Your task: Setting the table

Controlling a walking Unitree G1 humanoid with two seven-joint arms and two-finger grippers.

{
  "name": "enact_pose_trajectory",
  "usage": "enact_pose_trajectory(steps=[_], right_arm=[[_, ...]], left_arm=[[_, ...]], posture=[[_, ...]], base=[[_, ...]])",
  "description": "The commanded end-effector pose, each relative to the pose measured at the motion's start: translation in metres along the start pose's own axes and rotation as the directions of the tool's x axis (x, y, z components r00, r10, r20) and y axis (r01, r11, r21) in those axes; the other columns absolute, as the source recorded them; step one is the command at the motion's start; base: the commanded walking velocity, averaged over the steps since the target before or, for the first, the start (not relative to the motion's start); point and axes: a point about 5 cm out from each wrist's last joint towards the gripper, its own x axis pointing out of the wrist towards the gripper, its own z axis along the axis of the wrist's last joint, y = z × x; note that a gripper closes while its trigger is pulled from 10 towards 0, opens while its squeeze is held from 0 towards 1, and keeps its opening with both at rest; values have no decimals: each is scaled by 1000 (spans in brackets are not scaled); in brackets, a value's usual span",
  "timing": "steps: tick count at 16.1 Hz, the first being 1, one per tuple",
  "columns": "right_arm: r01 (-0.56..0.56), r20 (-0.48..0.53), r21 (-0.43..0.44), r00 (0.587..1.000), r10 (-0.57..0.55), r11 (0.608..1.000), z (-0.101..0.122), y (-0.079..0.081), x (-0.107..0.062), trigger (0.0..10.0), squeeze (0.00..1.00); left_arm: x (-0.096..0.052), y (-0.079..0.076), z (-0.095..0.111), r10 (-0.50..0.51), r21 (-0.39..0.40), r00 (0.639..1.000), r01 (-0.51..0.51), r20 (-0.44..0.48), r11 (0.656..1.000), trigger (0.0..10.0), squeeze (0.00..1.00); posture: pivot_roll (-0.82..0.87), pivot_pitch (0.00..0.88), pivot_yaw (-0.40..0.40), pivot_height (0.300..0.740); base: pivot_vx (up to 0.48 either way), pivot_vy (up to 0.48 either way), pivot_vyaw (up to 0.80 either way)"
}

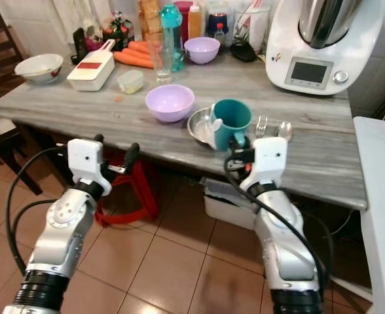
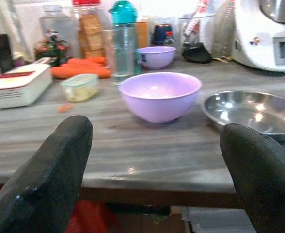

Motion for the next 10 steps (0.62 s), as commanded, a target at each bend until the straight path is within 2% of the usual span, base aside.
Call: enact_pose_trajectory(steps=[1, 2, 6, 10], right_arm=[[20, 34, -10, 999, -20, 1000, 8, -5, -1, 10000, 0], [29, 28, -10, 999, -29, 1000, 7, -5, 0, 10000, 0], [27, 33, -10, 999, -27, 1000, 7, -4, 0, 10000, 0], [25, 34, -14, 999, -24, 1000, 8, -5, 1, 10000, 0]], left_arm=[[1, -6, 3, -18, 5, 1000, 18, 10, 1000, 10000, 0], [1, -6, 2, -21, 5, 1000, 21, 9, 1000, 10000, 0], [1, -6, 2, -25, 6, 1000, 25, 9, 1000, 10000, 0], [1, -7, 2, -23, 5, 1000, 23, 8, 1000, 10000, 0]], posture=[[-77, 64, 42, 740], [-77, 60, 40, 740], [-77, 60, 39, 740], [-77, 62, 36, 740]], base=[[292, 0, 0], [292, 0, 0], [296, 0, -559], [297, 0, 0]])
